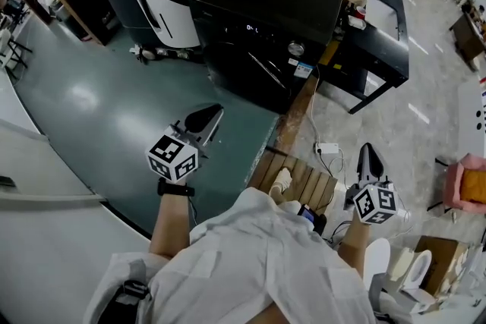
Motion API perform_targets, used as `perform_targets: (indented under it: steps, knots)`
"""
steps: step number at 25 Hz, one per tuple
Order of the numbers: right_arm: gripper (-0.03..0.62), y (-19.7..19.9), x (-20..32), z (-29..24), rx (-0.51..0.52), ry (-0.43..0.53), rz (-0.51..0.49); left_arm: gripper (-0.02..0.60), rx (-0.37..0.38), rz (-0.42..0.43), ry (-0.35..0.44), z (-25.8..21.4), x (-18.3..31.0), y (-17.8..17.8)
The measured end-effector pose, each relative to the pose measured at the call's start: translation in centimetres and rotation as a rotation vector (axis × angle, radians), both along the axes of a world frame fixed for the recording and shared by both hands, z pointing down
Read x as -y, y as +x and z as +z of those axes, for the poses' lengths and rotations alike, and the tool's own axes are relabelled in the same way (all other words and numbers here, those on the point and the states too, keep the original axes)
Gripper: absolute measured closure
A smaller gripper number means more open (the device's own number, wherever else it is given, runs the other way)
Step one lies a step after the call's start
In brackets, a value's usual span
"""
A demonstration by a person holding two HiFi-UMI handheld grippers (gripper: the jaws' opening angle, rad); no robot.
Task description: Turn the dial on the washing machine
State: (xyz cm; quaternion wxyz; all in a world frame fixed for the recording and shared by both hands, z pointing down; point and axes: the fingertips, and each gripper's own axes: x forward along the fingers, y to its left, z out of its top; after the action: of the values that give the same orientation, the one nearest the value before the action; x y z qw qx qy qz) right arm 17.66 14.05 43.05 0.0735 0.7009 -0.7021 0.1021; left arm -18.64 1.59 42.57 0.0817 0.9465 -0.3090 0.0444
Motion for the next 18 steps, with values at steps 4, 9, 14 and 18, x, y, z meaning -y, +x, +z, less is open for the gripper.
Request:
perform_targets:
  steps: [4,9,14,18]
  knots:
    - [0.592,2.8,3.3,-0.1,0.016,0.006,-0.008,0.549,0.022,0.042,-0.012,0.2,3.0,4.5]
    - [0.592,7.3,7.7,0.1,0.025,0.0,-0.013,0.549,0.028,0.077,-0.022,0.3,7.0,9.9]
    - [0.592,10.8,12.0,-0.5,0.017,0.006,-0.043,0.549,0.049,0.068,-0.045,1.4,10.3,13.7]
    - [0.592,12.8,14.3,-0.7,0.014,0.004,-0.063,0.549,0.061,0.061,-0.046,1.3,12.1,16.2]
